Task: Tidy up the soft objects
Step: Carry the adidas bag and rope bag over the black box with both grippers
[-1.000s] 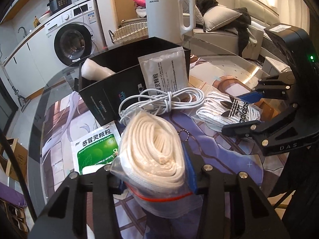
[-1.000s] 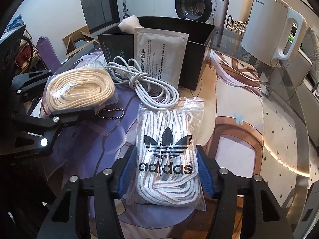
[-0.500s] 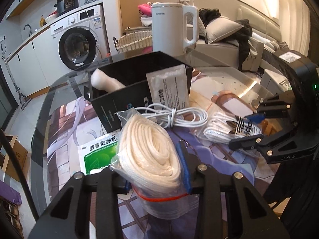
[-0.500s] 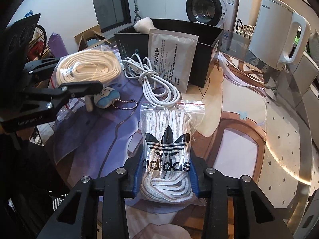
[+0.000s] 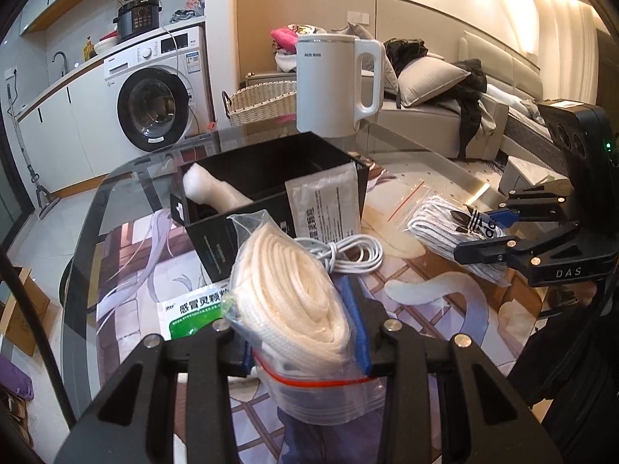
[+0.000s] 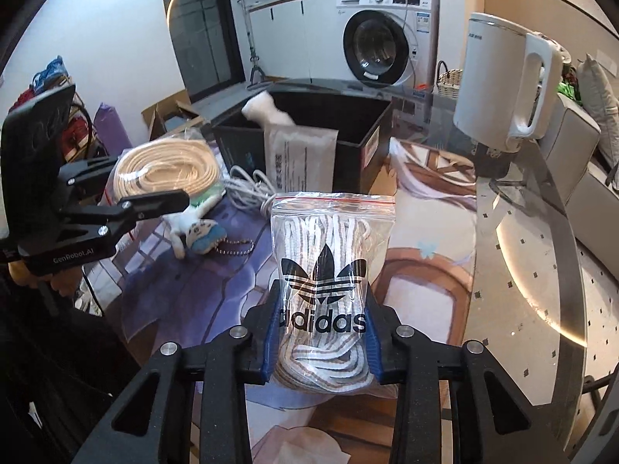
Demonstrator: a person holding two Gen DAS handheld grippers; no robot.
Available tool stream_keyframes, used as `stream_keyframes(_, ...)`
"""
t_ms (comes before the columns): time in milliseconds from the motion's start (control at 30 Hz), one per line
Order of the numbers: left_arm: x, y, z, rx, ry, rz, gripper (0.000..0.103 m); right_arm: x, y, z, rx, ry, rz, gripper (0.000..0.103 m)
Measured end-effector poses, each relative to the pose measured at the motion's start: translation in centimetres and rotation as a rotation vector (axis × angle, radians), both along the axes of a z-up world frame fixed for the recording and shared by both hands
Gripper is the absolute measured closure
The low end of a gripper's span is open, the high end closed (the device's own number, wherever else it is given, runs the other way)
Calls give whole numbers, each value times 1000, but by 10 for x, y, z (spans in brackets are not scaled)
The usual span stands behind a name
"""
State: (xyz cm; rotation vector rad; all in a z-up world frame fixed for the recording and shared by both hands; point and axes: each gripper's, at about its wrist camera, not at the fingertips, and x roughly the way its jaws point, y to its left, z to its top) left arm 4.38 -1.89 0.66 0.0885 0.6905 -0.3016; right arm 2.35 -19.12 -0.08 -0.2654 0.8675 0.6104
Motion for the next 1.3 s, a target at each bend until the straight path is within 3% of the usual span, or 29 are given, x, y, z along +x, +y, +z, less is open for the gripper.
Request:
stream_keyframes(767, 47, 4, 46, -50, -101, 31, 67, 48, 30, 55, 134, -97, -49, 68)
stream_keyframes(1300, 100, 7, 47, -41, -115, 26, 67, 109, 65, 64, 152, -108, -87, 68)
